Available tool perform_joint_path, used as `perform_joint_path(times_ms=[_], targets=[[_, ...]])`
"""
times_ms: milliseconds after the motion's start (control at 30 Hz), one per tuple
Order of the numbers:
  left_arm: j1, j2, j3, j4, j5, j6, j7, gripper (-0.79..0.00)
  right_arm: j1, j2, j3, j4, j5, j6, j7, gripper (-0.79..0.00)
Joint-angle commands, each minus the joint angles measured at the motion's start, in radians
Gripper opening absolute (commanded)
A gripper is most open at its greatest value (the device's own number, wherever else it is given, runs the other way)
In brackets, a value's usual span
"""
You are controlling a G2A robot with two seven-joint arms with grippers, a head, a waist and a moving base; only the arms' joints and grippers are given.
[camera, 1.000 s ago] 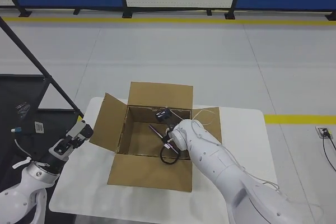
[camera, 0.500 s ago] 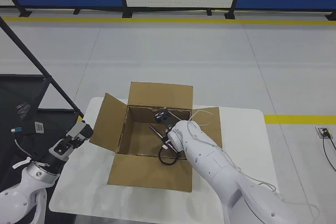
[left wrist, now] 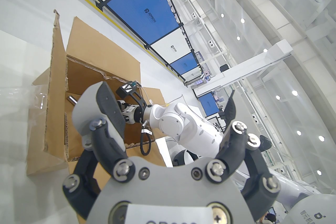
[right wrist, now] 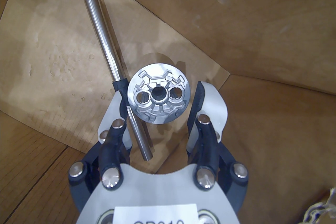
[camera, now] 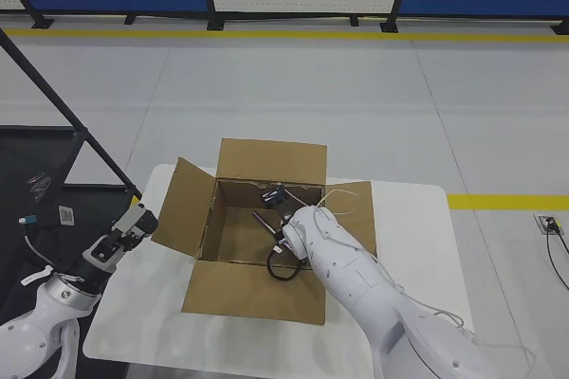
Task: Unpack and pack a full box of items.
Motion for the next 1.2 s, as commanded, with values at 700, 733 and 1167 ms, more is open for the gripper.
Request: perform_joint_path(times_ms=[700,733,1167], targets=[[0.000,0.000,0.000,0.000,0.000,0.000,0.000,0.000,-0.004,-0.017,0.027,0.024,-0.022,0.007,-0.028,-0.760],[0.000,0.000,0.000,0.000,0.000,0.000,0.000,0.000,-0.003,-0.017,0.028,0.025,-0.025,0.007,-0.032,-0.785],[0.000,0.000,0.000,0.000,0.000,0.000,0.000,0.000,0.015,-0.008,0.039,-0.020,-0.056,-0.140,-0.094,-0.785]])
